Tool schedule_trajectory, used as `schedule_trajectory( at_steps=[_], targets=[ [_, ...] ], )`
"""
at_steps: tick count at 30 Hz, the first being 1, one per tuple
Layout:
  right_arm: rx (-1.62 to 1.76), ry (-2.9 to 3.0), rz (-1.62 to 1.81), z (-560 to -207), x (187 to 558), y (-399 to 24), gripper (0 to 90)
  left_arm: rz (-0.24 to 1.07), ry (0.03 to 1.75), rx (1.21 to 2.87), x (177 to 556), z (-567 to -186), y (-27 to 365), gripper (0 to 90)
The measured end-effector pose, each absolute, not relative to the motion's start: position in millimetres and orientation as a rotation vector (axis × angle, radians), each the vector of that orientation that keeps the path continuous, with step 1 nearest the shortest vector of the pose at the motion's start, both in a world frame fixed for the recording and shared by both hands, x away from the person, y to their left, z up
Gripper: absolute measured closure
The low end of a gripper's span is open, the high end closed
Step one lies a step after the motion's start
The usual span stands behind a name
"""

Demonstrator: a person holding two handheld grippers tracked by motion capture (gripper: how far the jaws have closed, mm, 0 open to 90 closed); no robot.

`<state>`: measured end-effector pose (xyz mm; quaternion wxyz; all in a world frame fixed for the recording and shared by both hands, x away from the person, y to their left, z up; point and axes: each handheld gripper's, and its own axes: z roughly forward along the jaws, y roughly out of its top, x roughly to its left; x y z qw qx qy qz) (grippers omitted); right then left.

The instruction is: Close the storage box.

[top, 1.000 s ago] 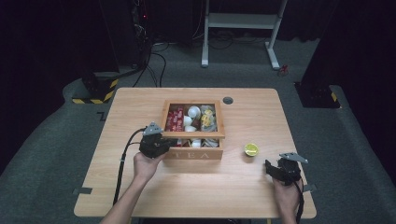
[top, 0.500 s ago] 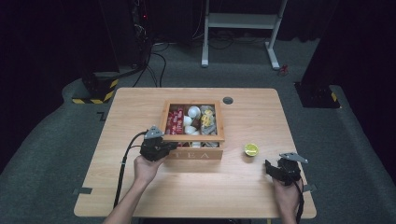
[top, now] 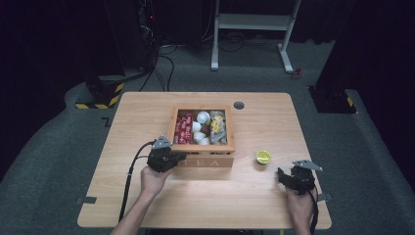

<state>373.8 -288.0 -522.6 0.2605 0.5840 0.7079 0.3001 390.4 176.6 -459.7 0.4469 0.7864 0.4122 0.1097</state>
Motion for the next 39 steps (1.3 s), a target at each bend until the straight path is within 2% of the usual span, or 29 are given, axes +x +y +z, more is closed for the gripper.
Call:
schedule_trajectory(
  at_steps=[21,39],
  targets=[
    [1.575,1.926,0.817,-523,374,-287,32.1,0.243,1.038,1.966,384,-470,180,89.9],
    [1.579,1.924,0.817,-523,373,-287,32.3,0.283,1.067,1.849,375,-454,208,87.9]
  ],
)
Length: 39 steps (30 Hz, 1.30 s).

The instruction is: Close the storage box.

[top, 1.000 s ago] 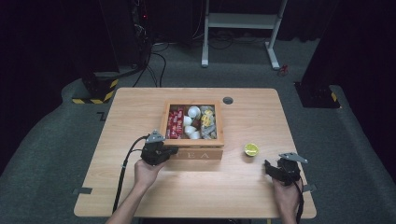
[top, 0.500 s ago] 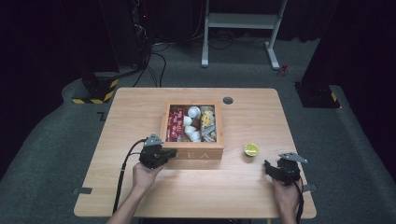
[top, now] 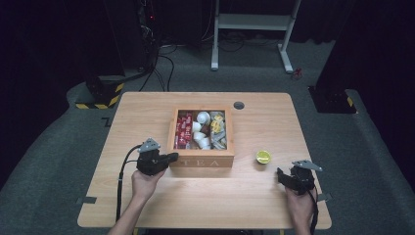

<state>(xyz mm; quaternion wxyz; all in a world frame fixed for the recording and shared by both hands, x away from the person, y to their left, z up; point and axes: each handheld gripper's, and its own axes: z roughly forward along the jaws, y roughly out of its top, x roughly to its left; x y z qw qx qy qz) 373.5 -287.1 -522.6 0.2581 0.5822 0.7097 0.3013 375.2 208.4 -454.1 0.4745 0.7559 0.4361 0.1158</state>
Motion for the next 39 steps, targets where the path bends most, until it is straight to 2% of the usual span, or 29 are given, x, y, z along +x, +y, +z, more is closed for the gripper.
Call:
schedule_trajectory(
  at_steps=[10,12,14,20,28,39],
  targets=[
    [1.579,1.925,0.817,-523,373,-287,32.3,0.327,1.094,1.818,374,-449,226,83.1],
    [1.58,1.926,0.816,-523,373,-287,32.3,0.337,1.112,1.802,373,-448,229,78.5],
    [1.58,1.926,0.816,-523,373,-287,32.3,0.358,1.136,1.778,373,-447,234,70.1],
    [1.58,1.926,0.816,-523,373,-287,32.3,0.391,1.17,1.744,370,-446,245,63.5],
    [1.579,1.924,0.818,-523,373,-287,32.3,0.399,1.216,1.726,367,-450,259,57.5],
    [1.58,1.926,0.816,-523,373,-287,32.3,0.43,1.274,1.69,360,-456,278,55.7]
  ],
)
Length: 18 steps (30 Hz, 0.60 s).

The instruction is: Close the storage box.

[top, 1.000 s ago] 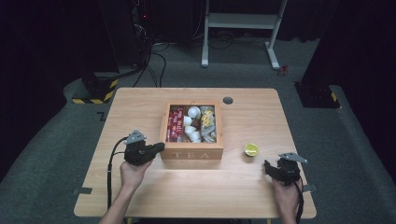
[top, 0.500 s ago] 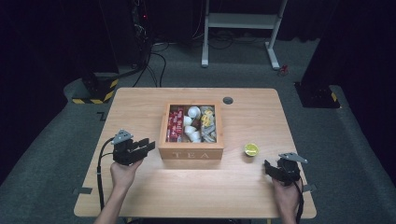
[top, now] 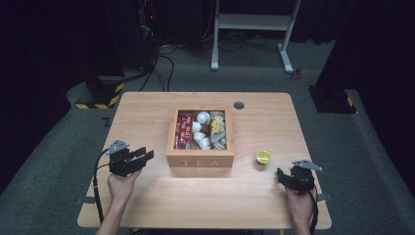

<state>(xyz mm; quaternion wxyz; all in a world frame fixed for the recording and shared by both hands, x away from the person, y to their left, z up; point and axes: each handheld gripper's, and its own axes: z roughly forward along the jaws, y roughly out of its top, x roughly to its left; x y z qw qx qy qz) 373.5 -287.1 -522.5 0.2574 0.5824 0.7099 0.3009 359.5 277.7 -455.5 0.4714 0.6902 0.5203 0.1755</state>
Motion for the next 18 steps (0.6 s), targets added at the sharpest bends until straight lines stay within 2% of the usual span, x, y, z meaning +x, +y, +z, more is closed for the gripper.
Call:
schedule_trajectory(
  at_steps=[18],
  targets=[
    [1.579,1.924,0.817,-523,373,-287,32.3,0.506,1.343,1.742,353,-474,289,51.1]
  ],
)
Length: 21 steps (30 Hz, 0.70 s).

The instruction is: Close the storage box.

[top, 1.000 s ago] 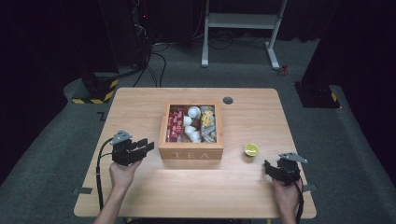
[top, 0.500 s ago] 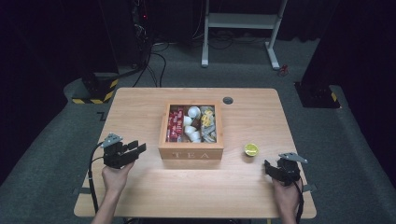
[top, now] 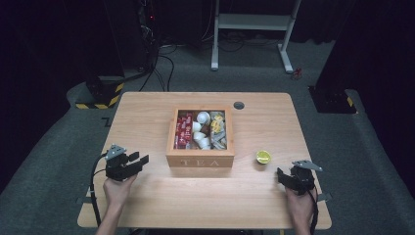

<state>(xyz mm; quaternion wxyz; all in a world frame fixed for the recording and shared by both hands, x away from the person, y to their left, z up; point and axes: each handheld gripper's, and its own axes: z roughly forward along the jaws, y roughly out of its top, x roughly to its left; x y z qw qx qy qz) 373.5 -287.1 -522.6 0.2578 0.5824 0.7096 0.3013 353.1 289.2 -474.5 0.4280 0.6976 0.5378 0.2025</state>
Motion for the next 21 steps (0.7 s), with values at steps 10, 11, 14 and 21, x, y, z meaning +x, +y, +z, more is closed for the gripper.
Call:
schedule_trajectory(
  at_steps=[10,11,14,21],
  targets=[
    [1.58,1.925,0.816,-523,373,-287,32.3,0.53,1.403,1.765,352,-493,293,48.0],
    [1.58,1.925,0.816,-522,373,-287,32.3,0.529,1.407,1.765,352,-495,293,47.5],
    [1.58,1.925,0.816,-523,373,-287,32.3,0.532,1.432,1.781,352,-503,295,46.0],
    [1.579,1.924,0.817,-523,373,-287,32.3,0.53,1.491,1.789,351,-519,300,44.2]
  ],
)
